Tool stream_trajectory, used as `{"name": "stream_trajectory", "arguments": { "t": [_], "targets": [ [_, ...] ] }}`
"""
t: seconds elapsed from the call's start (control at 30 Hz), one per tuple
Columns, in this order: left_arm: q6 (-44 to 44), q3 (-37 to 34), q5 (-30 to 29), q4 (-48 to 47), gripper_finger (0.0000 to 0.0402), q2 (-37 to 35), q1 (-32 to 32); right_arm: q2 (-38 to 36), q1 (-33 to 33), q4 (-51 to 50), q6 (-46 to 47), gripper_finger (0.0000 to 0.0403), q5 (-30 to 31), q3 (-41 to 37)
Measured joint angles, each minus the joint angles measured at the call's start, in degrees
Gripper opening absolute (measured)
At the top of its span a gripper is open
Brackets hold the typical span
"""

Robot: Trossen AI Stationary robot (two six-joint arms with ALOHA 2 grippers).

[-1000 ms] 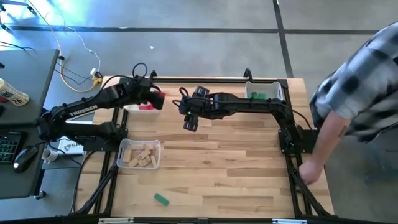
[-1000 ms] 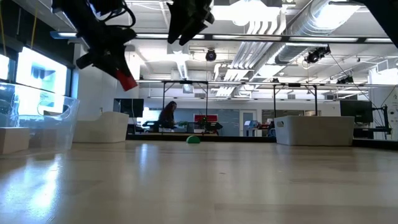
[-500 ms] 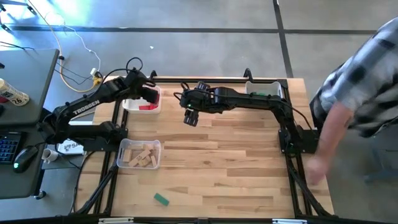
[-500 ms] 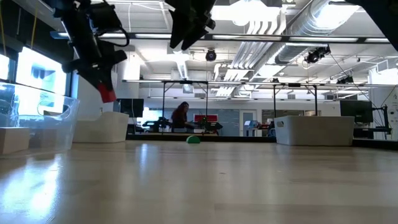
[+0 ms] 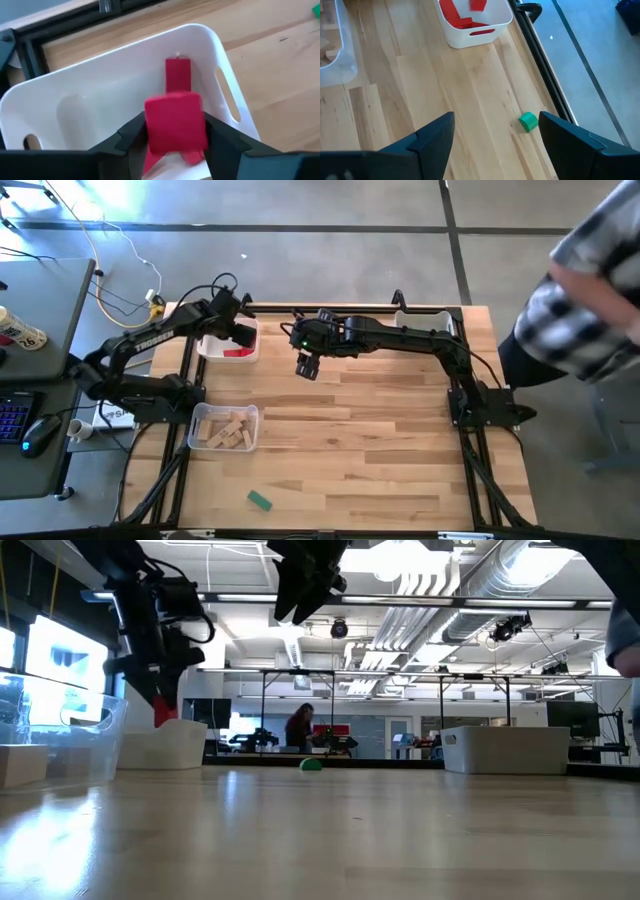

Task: Sort & place blocks by color
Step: Put the green rectangle into the right white bin

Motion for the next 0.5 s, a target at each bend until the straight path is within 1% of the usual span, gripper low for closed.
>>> {"name": "stream_trajectory", "arguments": {
  "t": [0.33,0.4,0.5],
  "targets": [
    [3.62,0.0,1.72,-0.85,0.0228,1.25,1.03,0.0,0.0,0.0,0.07,0.0275,-0.02,0.0],
    [4.17,0.14,2.38,-1.4,0.0238,1.21,1.03,0.0,0.0,0.0,0.08,0.0275,-0.02,0.0],
    [4.55,2.06,4.1,-5.23,0.0242,1.2,1.03,0.0,0.0,0.0,0.5,0.0275,-0.02,0.0]
  ]
}}
